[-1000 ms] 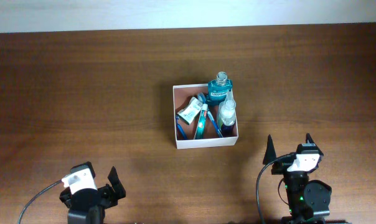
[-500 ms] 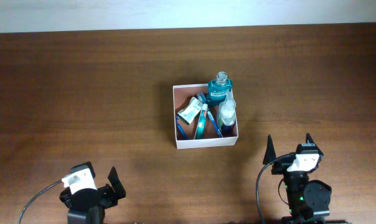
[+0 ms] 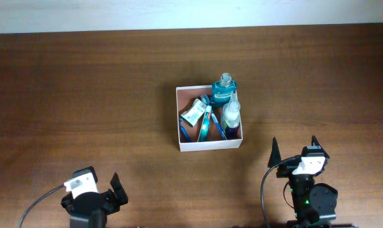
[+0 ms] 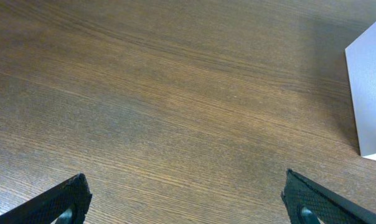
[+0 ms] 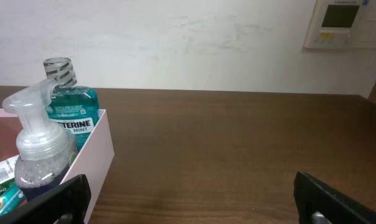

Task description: Pack container

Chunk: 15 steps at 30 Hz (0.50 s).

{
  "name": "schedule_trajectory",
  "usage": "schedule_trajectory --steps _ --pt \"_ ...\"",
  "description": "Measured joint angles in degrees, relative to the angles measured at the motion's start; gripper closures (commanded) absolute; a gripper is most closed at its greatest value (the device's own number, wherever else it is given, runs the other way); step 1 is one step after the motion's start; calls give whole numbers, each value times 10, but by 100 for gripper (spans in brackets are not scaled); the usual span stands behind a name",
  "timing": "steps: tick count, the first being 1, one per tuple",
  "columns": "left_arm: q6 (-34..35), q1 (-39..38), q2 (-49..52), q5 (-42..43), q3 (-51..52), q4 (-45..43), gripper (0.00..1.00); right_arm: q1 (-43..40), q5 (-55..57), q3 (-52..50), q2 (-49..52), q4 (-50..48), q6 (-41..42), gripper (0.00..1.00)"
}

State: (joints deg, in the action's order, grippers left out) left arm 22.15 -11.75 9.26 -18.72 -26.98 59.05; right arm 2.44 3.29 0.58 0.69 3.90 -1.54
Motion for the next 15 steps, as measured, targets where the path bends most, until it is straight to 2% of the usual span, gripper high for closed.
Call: schedule_trajectory --steps 3,7,10,11,15 --pt "0 0 0 0 3 -20 1 0 0 0 0 0 0 1" --pt "0 0 0 -5 28 -140 1 0 0 0 0 0 0 1" --pt "0 0 -1 -10 72 -284 1 0 0 0 0 0 0 1" --pt "0 0 -1 -10 97 -362 0 0 -2 0 0 0 0 1" --pt "0 0 -7 -3 161 -532 1 0 -2 0 0 0 0 1"
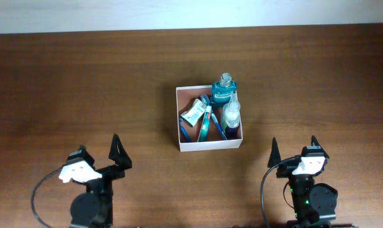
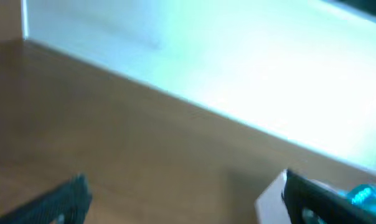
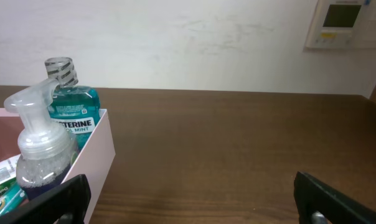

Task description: Pack container

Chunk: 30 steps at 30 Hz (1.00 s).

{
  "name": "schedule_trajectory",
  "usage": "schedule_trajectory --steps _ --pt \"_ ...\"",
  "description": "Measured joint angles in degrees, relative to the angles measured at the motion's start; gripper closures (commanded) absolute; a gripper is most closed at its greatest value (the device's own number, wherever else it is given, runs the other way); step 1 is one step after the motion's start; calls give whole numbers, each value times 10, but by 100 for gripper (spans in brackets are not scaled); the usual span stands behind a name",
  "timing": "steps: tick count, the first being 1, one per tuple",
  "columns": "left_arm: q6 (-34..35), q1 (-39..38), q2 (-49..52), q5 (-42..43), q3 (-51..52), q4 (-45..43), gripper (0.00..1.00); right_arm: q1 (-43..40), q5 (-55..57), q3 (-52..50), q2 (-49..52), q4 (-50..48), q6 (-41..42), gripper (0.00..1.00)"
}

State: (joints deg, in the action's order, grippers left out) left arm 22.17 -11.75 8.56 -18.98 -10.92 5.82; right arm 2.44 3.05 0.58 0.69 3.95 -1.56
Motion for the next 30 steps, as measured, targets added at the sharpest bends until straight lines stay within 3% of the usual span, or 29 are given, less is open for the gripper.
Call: schedule_trajectory --steps 3,7,17,30 --pt "0 0 -17 17 48 -85 1 0 0 0 0 0 0 1" --pt "0 0 -37 34 86 -108 0 0 0 0 0 0 0 1" --pt "-7 0 -45 47 100 -24 1 0 -2 0 0 0 0 2" --pt "-183 0 -77 55 101 -23 1 0 -2 0 0 0 0 1"
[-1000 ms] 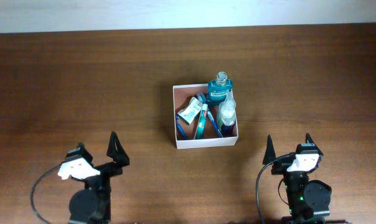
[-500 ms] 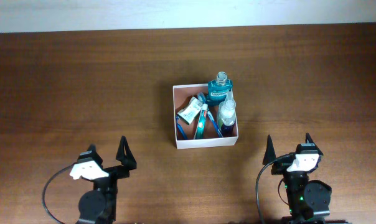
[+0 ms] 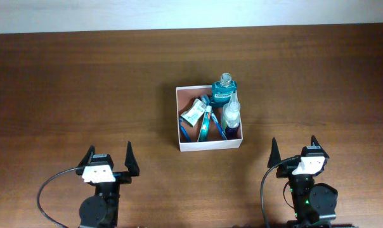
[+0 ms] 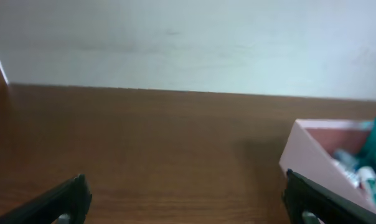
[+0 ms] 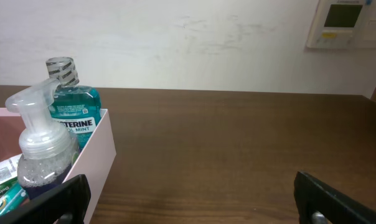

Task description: Pack container

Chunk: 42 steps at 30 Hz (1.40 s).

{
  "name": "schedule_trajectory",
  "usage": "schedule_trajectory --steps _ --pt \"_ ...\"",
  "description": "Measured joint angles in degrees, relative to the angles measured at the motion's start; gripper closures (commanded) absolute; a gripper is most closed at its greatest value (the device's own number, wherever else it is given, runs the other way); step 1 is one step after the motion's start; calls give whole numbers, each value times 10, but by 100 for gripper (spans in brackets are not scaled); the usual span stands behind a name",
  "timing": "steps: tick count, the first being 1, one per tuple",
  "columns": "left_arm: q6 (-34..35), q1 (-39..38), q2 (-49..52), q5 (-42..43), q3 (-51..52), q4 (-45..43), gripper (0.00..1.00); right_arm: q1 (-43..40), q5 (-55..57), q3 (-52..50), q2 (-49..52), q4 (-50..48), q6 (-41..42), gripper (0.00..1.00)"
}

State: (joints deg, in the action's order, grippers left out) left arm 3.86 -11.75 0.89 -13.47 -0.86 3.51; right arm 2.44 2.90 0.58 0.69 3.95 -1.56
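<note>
A white box (image 3: 180, 120) stands at the table's middle. It holds a teal mouthwash bottle (image 3: 223, 90), a clear pump bottle (image 3: 231, 114), a small tube (image 3: 194, 113) and toothbrushes (image 3: 205, 125). My left gripper (image 3: 108, 159) rests near the front left edge, open and empty, level and facing the far wall. My right gripper (image 3: 294, 149) rests at the front right, open and empty. The box (image 4: 312, 158) shows at the right of the left wrist view. The mouthwash bottle (image 5: 73, 112) and pump bottle (image 5: 42, 149) show at the left of the right wrist view.
The brown wooden table (image 3: 84, 82) stretches wide around the box. A pale wall (image 5: 175, 43) runs behind its far edge, with a wall panel (image 5: 345, 23) at the upper right.
My left gripper has moved a little right and levelled out, now pointing straight at the far wall. Its view went from a blurred tilted wall to a steady one. The right arm stayed put.
First my left gripper sat low at the front left, looking down at the wood beside the box. Then it was raised and turned, its view blurred. Now it rests level, open and empty. The right gripper and the packed box have not changed.
</note>
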Motion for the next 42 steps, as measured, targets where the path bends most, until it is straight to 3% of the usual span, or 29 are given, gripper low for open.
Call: schedule_trajectory --steps 5,11,22,42 --pt "-91 0 0 0 0 0 1 0 0 0 0 0 0 1" --pt "-131 1 0 0 0 0 1 0 0 0 0 0 0 1" --pt "-142 78 0 51 0 3 1 0 0 0 0 0 0 1" --pt "-142 81 0 63 0 4 1 0 0 0 0 0 0 1"
